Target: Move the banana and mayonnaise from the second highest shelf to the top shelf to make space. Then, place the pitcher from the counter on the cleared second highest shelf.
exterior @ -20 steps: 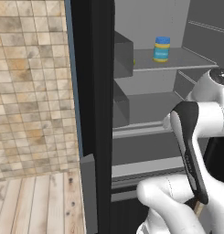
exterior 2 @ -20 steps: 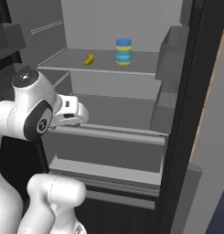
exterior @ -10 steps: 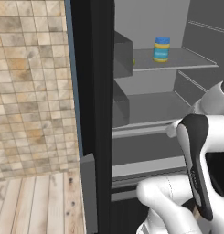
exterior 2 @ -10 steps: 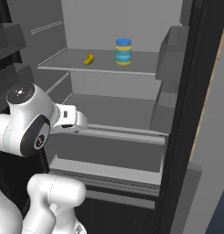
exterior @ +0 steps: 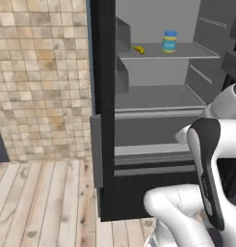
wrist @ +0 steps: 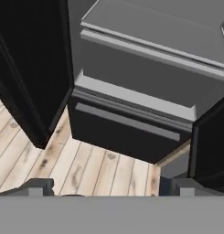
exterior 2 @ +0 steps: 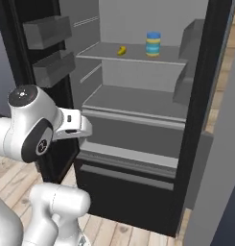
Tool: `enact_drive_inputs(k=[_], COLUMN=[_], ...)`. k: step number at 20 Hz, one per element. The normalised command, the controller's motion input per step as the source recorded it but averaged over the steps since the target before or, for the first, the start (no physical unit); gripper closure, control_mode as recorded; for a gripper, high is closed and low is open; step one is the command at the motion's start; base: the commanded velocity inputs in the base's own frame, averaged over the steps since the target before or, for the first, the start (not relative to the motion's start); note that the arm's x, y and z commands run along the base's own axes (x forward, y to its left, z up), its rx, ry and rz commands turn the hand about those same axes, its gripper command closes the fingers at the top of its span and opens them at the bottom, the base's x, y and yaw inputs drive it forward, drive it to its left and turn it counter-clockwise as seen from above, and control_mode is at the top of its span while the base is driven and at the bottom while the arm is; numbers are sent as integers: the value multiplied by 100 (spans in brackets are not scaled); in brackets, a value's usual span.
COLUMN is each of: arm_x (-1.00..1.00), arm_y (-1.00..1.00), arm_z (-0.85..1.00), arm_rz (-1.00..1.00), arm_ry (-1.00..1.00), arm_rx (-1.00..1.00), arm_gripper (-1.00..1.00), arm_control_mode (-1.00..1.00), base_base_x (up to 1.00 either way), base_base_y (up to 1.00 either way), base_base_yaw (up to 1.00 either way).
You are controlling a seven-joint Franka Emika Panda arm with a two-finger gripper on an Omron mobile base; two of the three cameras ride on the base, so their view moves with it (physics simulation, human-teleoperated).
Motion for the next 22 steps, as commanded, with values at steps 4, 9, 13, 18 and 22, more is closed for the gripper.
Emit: enact_drive_inputs(k=[4,9,13,18,22], arm_x=[0,0,0,0,0], arm_y=[0,0,0,0,0], arm_z=[0,0,0,0,0], arm_rz=[0,0,0,0,0], arm_ry=[0,0,0,0,0], arm_rx=[0,0,0,0,0], arm_gripper=[-100,-100,-100,-100,-100], arm_control_mode=[100,100,100,100,100], base_base_x=[-86,-42,-5,0,0], base_base_y=[0,24,60,68,72], base_base_yaw=[37,46,50,51,52])
